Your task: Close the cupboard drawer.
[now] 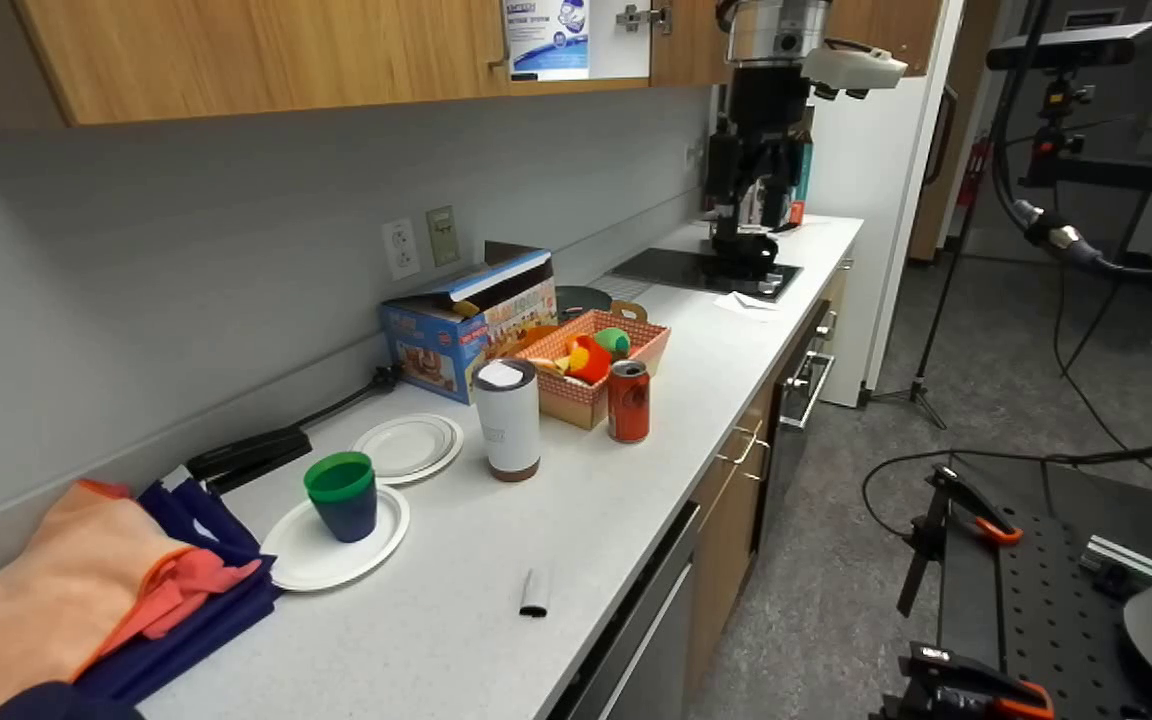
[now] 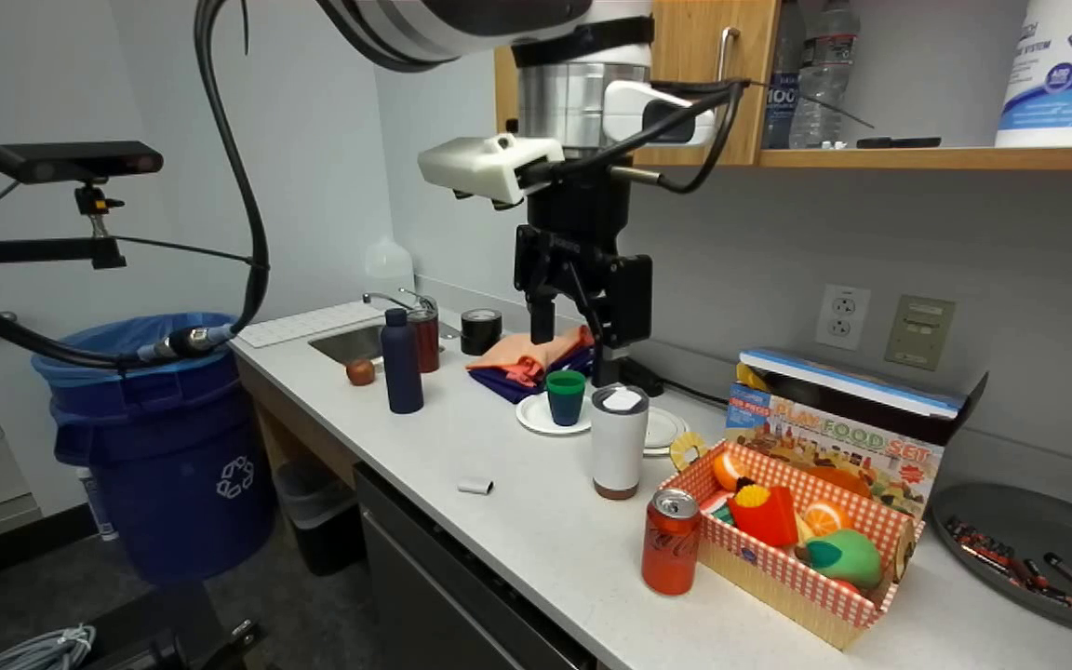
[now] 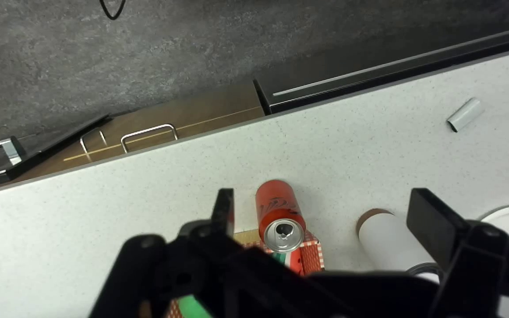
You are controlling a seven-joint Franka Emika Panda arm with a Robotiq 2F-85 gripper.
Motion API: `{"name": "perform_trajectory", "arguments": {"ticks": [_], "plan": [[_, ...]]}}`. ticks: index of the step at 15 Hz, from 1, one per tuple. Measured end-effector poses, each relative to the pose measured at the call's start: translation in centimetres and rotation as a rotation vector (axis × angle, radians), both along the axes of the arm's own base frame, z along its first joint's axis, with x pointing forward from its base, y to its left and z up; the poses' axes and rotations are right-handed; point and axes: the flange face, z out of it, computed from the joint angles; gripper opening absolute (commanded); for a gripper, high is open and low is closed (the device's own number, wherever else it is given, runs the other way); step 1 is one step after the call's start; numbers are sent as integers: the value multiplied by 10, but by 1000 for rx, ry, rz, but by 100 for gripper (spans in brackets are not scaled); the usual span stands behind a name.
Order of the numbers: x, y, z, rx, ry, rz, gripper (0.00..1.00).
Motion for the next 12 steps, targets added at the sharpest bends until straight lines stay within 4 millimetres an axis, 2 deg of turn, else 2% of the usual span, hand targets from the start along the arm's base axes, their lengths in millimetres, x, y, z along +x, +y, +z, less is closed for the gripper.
{"name": "perform_trajectory", "arguments": {"ticks": [3,5,9,12], "plan": [[-4,-7,6,-33,-5,-9,100],[-12,-21,18,-101,-13,-34,100],[-40,-54,46,-216,-31,-120,100],[-64,-71,68,-265,-55,-190,100]]}}
